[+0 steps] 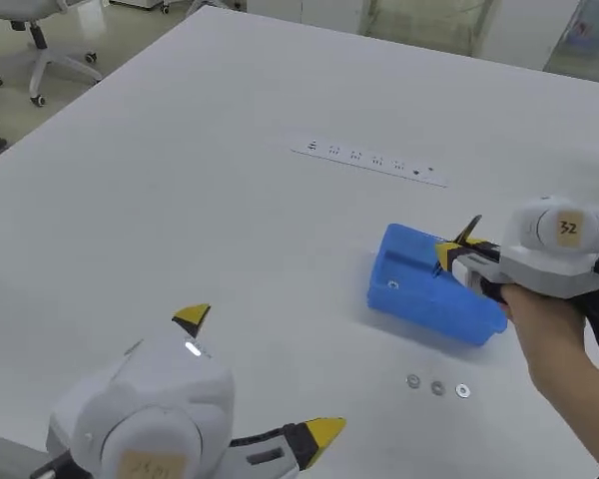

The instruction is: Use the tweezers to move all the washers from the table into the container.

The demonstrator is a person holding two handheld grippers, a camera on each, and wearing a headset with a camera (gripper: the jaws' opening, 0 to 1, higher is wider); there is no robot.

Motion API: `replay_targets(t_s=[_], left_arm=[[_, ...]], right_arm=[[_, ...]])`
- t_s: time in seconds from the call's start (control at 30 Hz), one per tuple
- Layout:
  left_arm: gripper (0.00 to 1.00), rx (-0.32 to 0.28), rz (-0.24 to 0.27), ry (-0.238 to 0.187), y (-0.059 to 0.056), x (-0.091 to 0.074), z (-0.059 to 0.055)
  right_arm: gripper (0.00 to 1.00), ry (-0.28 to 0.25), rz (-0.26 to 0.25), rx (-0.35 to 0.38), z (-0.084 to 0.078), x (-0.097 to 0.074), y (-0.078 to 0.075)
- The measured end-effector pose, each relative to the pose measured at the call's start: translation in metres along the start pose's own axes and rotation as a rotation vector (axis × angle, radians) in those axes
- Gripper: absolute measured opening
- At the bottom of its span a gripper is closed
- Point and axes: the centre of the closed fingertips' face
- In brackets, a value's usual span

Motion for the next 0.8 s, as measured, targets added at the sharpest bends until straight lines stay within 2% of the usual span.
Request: replay_targets(t_s=[0.17, 0.3, 0.47, 0.7, 0.8], left_arm=[[0.99, -0.009, 0.014, 0.004, 0.005, 0.000, -0.002], [0.99, -0.016, 0.001, 0.015, 0.003, 0.002, -0.004], [0.99, -0.012, 0.006, 0.010, 0.003, 0.001, -0.003], [0.99, -0.017, 0.006, 0.015, 0.004, 0.000, -0.004], [0.99, -0.011, 0.009, 0.015, 0.004, 0.000, -0.004]], right_arm=[[0.02, 0.007, 0.003, 0.003, -0.002, -0.001, 0.004], [0.02, 0.003, 0.016, 0.010, -0.001, -0.008, 0.008], [0.02, -0.004, 0.017, 0.012, 0.000, -0.013, 0.009], [0.02, -0.047, 0.027, 0.042, 0.014, -0.029, 0.013], [0.02, -0.073, 0.045, 0.048, 0.022, -0.043, 0.022]])
Point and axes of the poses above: the centre of the closed fingertips' face, and the gripper's own axes: x roughly forward along the fingers, y roughly to its left, z roughly out of its top, and after that the axes turned 8 degrees about -x, right-handed
